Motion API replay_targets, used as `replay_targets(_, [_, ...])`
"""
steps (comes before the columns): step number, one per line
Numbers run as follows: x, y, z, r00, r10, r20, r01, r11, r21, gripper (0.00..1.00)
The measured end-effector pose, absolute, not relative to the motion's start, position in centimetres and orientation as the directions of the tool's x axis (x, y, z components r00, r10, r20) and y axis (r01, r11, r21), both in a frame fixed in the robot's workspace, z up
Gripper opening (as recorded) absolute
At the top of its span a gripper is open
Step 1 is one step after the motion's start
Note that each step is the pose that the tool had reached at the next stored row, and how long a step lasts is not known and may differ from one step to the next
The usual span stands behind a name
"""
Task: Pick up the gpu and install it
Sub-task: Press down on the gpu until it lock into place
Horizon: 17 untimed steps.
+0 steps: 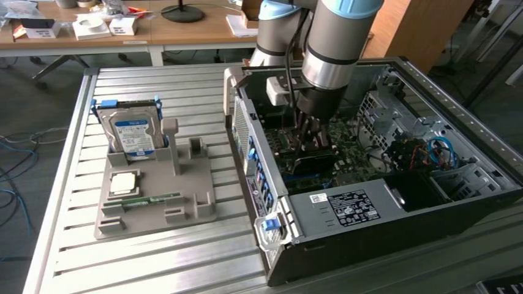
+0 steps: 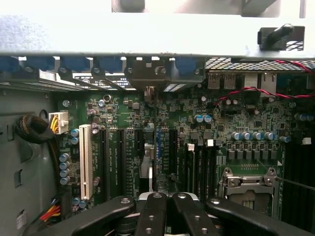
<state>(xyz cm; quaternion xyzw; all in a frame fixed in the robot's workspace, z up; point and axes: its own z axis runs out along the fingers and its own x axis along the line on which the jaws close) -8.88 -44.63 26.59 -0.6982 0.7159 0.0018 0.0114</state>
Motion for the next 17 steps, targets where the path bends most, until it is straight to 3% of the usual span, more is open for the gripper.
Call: replay_targets(17, [-8.76,-44.74,26.81,-0.025,-1.0,-0.019,-1.0,0.025,-0.011,0.11])
